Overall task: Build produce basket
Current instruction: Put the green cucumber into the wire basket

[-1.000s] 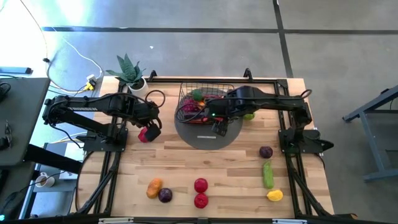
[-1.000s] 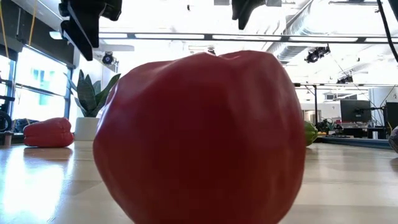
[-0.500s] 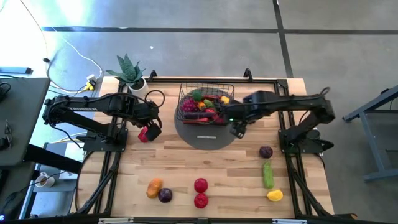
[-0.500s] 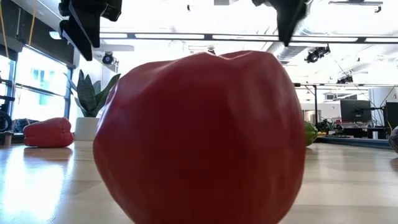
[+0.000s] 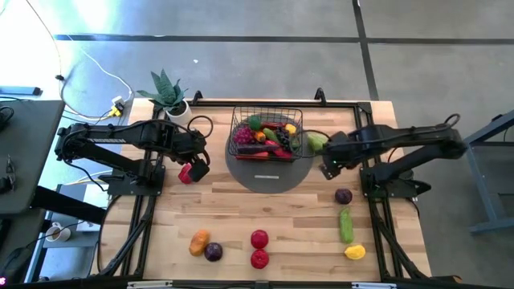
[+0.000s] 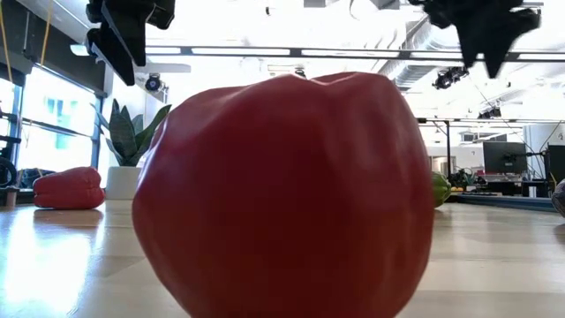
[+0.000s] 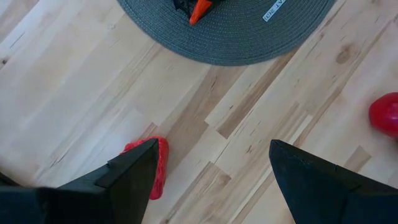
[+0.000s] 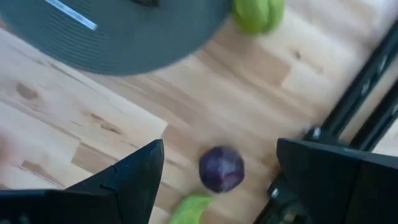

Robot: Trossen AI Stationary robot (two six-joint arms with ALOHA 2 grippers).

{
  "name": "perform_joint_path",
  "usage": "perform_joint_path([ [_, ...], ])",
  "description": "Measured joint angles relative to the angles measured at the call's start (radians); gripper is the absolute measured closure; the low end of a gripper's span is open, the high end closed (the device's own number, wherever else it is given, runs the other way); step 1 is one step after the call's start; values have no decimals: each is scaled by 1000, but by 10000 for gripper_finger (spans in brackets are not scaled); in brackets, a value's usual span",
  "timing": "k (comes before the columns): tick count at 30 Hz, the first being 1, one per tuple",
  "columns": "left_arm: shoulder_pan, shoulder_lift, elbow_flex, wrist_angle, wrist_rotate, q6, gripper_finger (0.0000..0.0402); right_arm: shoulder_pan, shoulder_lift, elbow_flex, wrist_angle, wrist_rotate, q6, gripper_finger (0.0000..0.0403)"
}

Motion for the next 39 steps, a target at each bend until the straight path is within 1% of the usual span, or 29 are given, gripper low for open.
perform_joint_path([
  [4, 0, 0, 0, 0, -1, 0, 106, 35, -42, -87, 6, -40, 135, 107],
  [9, 0, 0, 0, 0, -2, 0, 106, 92, -59, -171, 65, -139, 250, 107],
  [13, 0, 0, 0, 0, -3, 0, 106, 150, -58, -232, 153, -183, 305, 107],
  [18, 0, 0, 0, 0, -4, 0, 106, 227, -58, -296, 260, -224, 425, 107],
  [25, 0, 0, 0, 0, -4, 1, 106, 365, -57, -355, 381, -230, 634, 107],
  [31, 0, 0, 0, 0, -4, 27, 106, 483, -41, -366, 400, -237, 817, 107],
  [35, 0, 0, 0, 2, -4, 27, 106, 548, -2, -366, 399, -237, 923, 107],
  [39, 0, 0, 0, 2, -4, 27, 106, 588, 61, -367, 409, -246, 1002, 107],
])
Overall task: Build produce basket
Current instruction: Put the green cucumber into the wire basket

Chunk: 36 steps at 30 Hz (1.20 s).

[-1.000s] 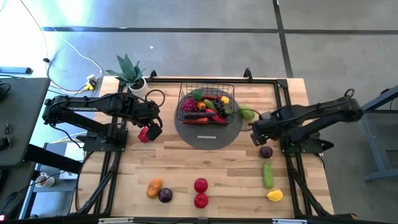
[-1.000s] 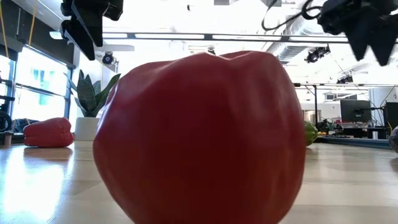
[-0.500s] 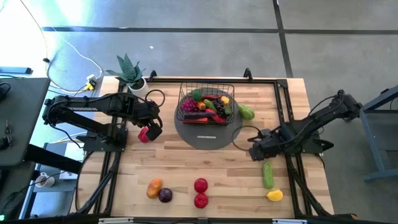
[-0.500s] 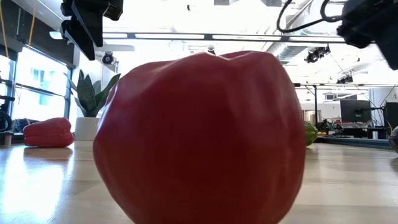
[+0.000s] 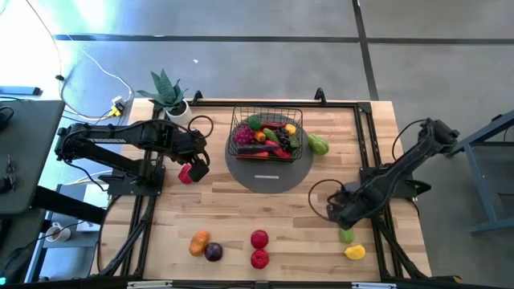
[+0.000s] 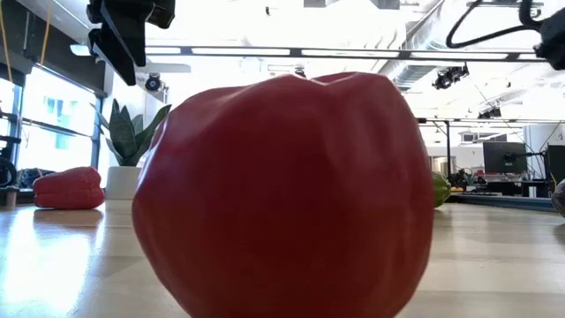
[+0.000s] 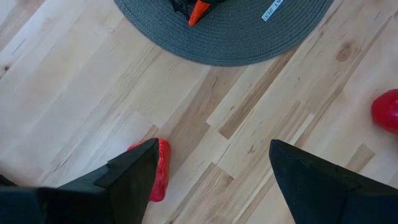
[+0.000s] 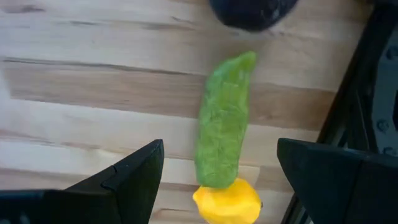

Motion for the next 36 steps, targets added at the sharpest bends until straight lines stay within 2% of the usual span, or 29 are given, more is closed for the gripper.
perform_joint_path([
  [6, 0, 0, 0, 1, 0, 0, 106, 27, 103, 0, 43, -29, 61, 107],
  [16, 0, 0, 0, 2, 1, 1, 106, 50, 290, 0, 118, -79, 57, 107],
  [21, 0, 0, 0, 2, 1, 3, 106, 62, 337, 0, 124, -125, 37, 107],
  [24, 0, 0, 0, 7, 2, 19, 106, 62, 355, 0, 140, -120, 33, 114],
  [28, 0, 0, 0, 23, 2, 19, 106, 61, 374, 0, 150, -102, 32, 152],
  [36, 0, 0, 0, 48, 2, 19, 106, 61, 373, 1, 187, -111, -8, 267],
])
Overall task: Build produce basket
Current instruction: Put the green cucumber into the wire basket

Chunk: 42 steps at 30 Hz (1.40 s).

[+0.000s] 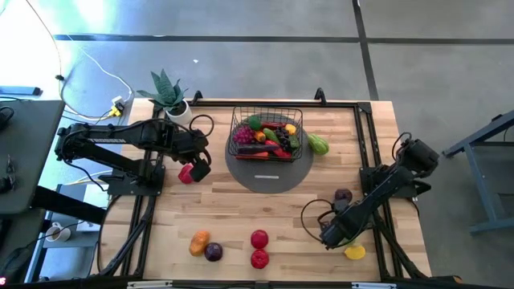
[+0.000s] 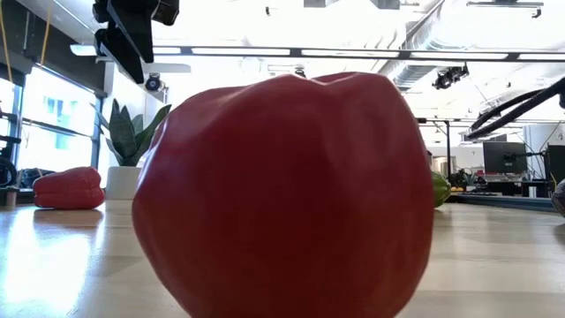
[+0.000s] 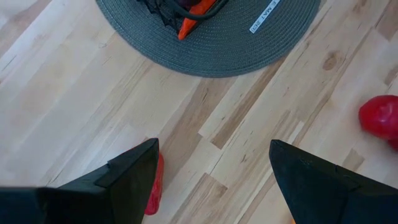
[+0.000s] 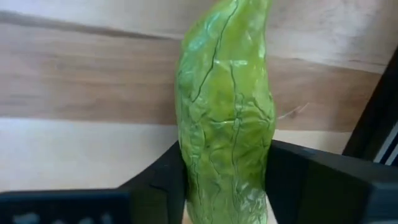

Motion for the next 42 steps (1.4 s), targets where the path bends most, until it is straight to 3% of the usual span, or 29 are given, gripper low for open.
perform_joint_path([
  [5, 0, 0, 0, 0, -3, 0, 106, -2, 0, 33, 20, 13, -69, 284],
  [16, 1, 0, 0, 2, -99, 1, 106, -84, -1, 165, 18, 201, -280, 269],
  [23, 1, 0, 0, 2, -101, 15, 106, -192, -2, 246, 19, 343, -431, 269],
  [31, 1, 0, 0, 1, -100, 91, 106, -340, -2, 307, 48, 420, -620, 269],
  [42, 1, 0, 0, 1, -99, 105, 106, -554, -2, 477, 111, 511, -1043, 269],
])
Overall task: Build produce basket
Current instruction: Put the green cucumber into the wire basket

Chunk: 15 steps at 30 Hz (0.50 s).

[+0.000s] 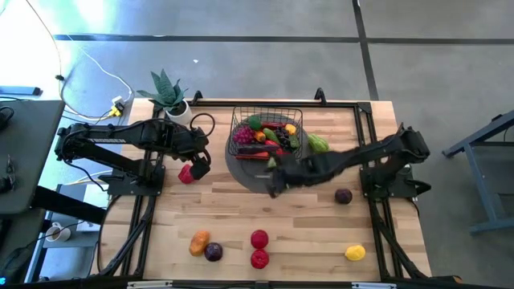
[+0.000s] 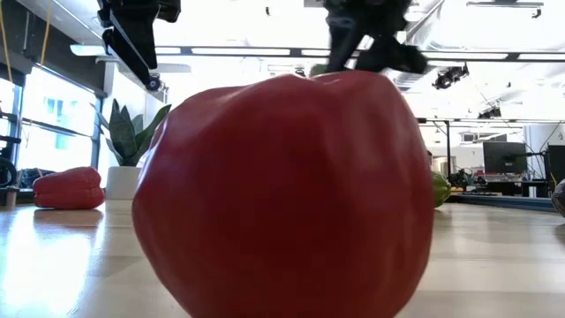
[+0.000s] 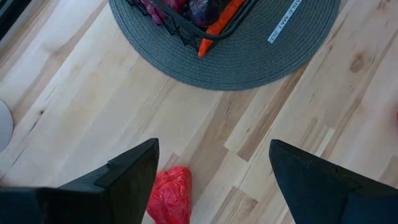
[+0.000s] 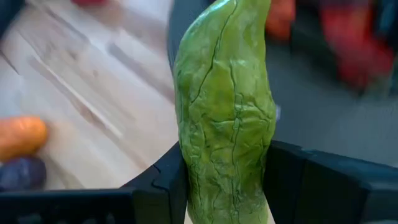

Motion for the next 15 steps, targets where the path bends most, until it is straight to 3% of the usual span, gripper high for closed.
perform_joint_path([
  [15, 0, 0, 0, 0, 1, 0, 106, -297, 0, 140, 0, -66, -503, 269],
])
